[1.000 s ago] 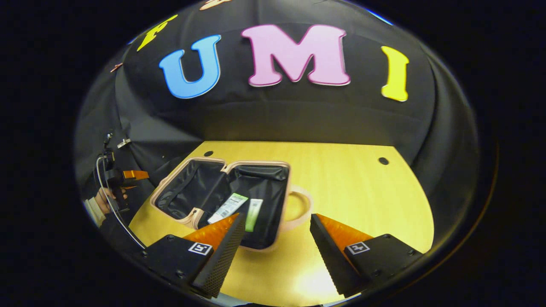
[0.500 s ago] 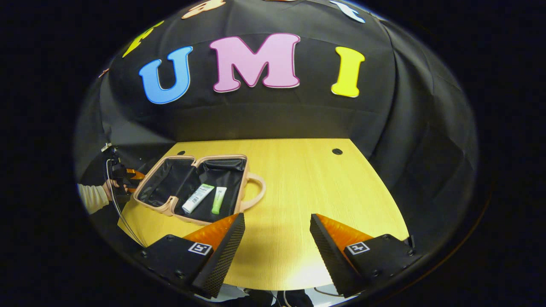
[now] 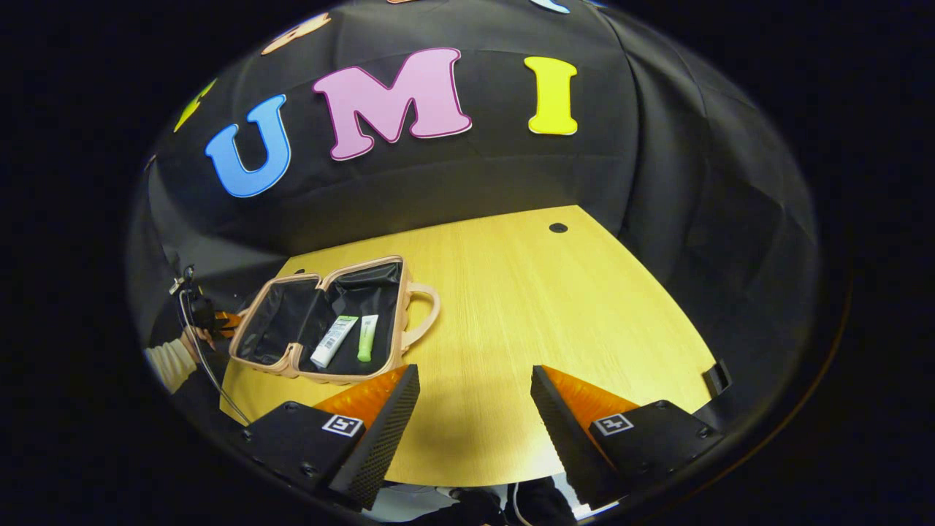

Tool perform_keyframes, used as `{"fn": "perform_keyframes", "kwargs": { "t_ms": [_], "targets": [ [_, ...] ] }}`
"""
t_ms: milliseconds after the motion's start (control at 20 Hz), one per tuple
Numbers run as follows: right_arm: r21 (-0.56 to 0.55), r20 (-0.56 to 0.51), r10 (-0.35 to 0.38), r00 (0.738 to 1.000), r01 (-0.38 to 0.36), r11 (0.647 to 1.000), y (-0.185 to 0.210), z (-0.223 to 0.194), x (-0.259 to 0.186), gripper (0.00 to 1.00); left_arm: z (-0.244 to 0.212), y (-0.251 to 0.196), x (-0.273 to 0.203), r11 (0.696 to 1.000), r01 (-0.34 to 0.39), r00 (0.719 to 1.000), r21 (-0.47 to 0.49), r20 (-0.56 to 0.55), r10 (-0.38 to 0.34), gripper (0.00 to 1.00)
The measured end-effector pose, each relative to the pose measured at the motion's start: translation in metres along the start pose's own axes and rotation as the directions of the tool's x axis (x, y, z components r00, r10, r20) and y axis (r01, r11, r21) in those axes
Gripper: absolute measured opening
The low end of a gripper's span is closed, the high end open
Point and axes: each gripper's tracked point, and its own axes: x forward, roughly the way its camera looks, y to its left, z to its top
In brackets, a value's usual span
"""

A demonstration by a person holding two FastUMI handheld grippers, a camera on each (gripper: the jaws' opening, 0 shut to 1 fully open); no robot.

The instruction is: First open the suitcase, pack the skin care products into it, and then close the suitcase.

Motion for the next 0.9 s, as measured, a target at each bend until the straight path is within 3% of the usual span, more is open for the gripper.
{"fn": "perform_keyframes", "kwargs": {
  "t_ms": [250,500,700,900],
  "targets": [
    [0.006,-0.009,0.060,0.998,-0.060,0.998,-0.004,0.009,0.011,0.98,0.061,-0.084,-0.087,0.983,0.067,0.978,0.172,0.185,-0.099,0.06],
    [-0.012,0.036,0.099,0.994,-0.099,0.995,-0.021,0.033,0.025,0.98,0.047,-0.194,-0.181,0.924,0.110,0.956,0.366,0.216,-0.200,0.06],
    [-0.025,0.046,0.143,0.989,-0.142,0.990,-0.032,0.047,0.038,0.98,-0.025,-0.310,-0.207,0.871,0.192,0.942,0.452,0.163,-0.293,0.06],
    [-0.022,0.055,0.165,0.985,-0.164,0.986,-0.052,0.057,0.044,0.98,-0.137,-0.409,-0.181,0.851,0.349,0.924,0.392,0.007,-0.382,0.06]
  ]
}}
